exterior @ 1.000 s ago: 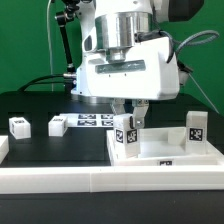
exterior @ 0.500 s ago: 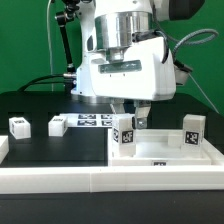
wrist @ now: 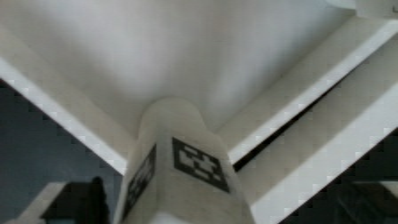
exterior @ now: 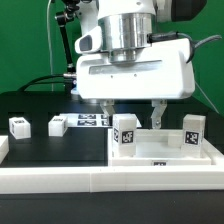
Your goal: Assemble square table
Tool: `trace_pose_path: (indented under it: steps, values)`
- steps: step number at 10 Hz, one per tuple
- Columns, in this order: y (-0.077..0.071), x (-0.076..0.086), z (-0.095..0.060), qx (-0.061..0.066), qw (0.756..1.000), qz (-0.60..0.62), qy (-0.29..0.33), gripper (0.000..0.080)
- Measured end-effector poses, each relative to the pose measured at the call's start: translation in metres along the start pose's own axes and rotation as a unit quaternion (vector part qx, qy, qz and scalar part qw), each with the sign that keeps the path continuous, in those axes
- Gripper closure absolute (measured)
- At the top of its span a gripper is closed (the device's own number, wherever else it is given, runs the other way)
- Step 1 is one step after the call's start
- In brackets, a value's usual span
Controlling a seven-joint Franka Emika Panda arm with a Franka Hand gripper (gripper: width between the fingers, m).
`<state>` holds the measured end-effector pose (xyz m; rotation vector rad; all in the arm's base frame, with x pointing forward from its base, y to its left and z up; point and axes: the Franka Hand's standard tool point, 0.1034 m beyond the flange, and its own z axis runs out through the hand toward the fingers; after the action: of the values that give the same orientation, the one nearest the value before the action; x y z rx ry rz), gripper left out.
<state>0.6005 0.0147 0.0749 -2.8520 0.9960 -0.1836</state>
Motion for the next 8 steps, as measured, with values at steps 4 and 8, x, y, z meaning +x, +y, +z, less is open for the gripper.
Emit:
trace_pose_path:
  steps: [4,8]
  values:
    - [0.0016,0.0005,-0.0001,-0.001,0.986,-0.167,0.0,0.015]
    - [0.0079,0.0058,-0.0011,-0.007,0.949,-0.314,0.002,0.015]
